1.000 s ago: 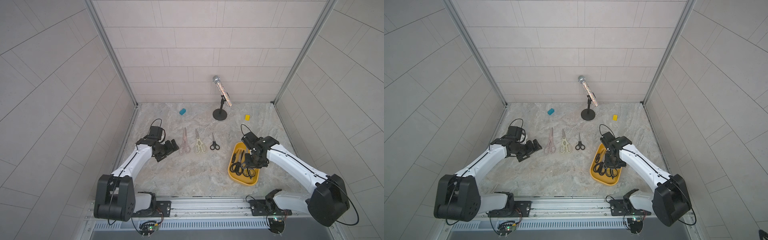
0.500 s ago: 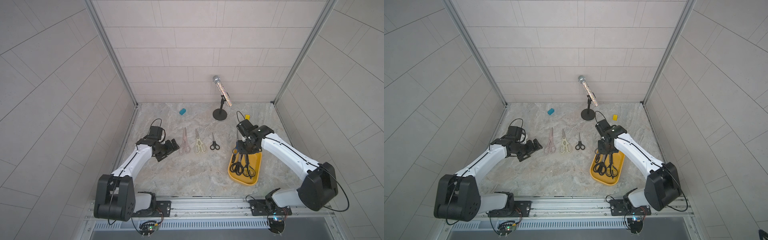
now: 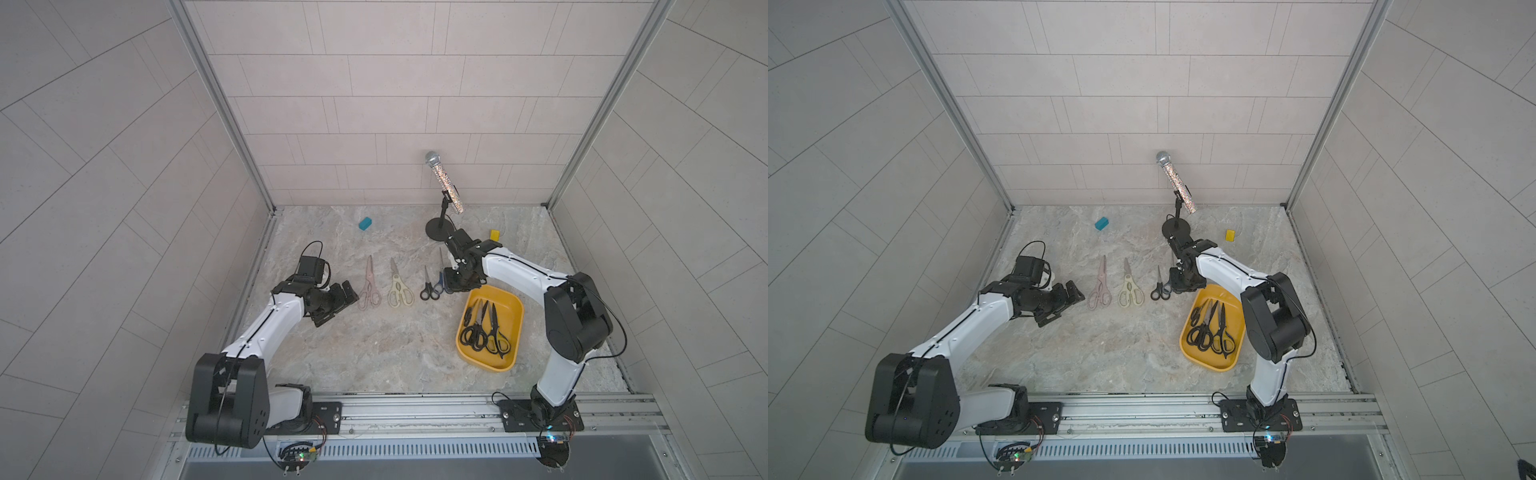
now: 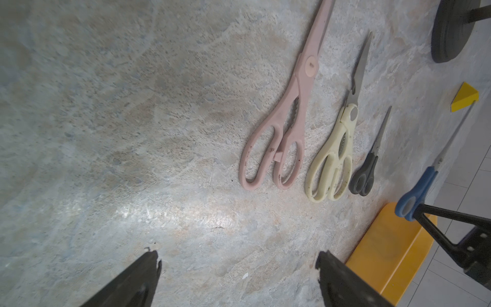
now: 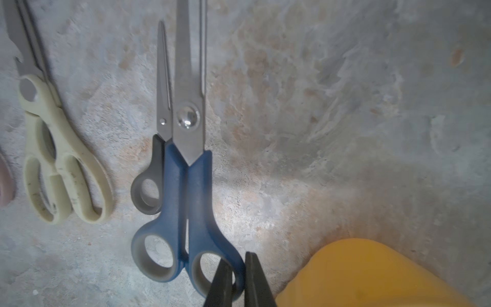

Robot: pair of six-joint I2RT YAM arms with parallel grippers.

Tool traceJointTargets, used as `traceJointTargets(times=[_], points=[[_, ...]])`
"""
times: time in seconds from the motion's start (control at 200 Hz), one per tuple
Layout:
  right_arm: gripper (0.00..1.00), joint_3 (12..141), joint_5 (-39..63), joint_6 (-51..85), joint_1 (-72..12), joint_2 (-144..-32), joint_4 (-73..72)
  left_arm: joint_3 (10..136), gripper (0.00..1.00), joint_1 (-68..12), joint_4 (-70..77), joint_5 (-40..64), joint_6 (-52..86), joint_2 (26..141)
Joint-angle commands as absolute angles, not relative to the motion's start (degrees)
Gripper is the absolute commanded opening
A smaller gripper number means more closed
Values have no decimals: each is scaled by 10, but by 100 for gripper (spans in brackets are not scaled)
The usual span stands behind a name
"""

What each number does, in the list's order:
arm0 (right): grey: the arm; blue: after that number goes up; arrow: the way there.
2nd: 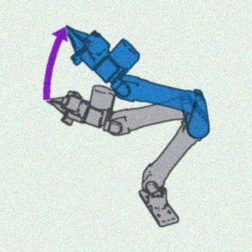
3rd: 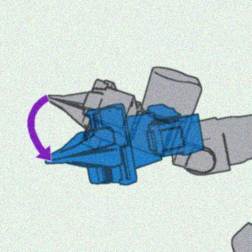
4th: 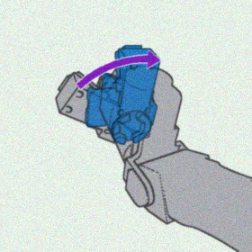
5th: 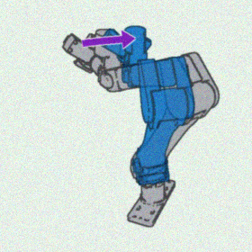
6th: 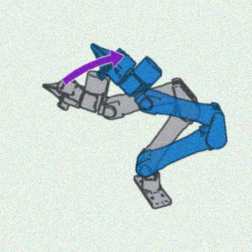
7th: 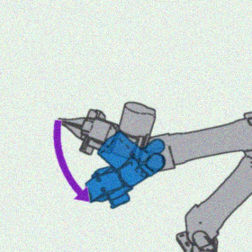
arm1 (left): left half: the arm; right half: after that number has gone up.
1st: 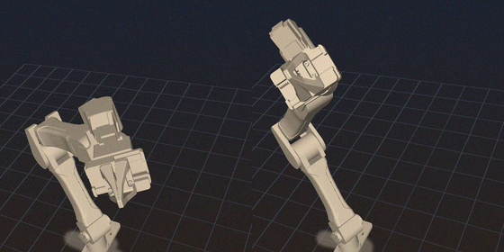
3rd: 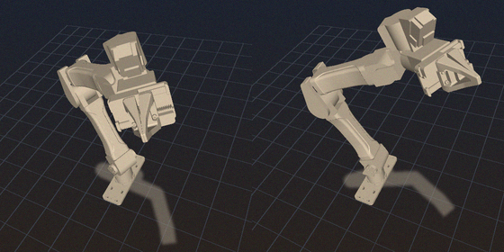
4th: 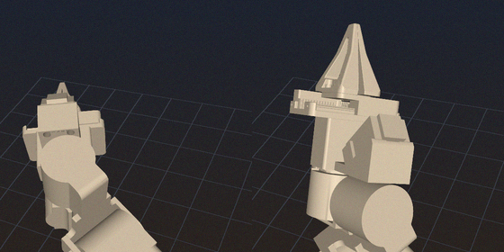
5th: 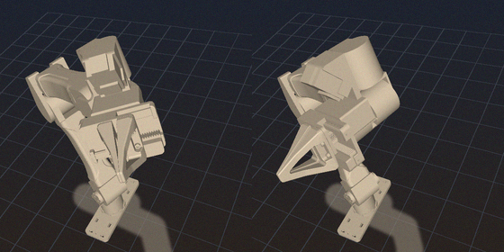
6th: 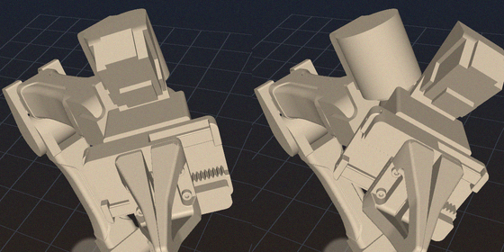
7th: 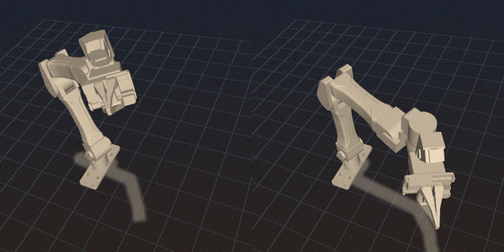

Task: Take the scissors out of the storage box
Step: Place the scissors at the center of the board.

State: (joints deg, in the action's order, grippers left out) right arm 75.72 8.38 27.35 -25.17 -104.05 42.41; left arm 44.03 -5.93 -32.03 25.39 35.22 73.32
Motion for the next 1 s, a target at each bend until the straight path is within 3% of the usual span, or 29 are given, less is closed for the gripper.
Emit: traceJointTargets(times=[0.0, 0.69, 0.785, 0.921, 0.996], points=[[0, 753, 67, 258, -241, -1054, 425, 431, 100, -60, -326, 247, 344, 727], [0, 755, 38, 214, -203, -1122, 432, 444, 100, -60, -332, 246, 337, 739], [5, 759, 37, 216, -203, -1127, 433, 446, 100, -59, -334, 246, 337, 738], [23, 770, 38, 221, -202, -1118, 443, 449, 100, -60, -337, 245, 337, 736], [28, 780, 36, 227, -201, -1102, 451, 450, 100, -59, -338, 245, 337, 736]])
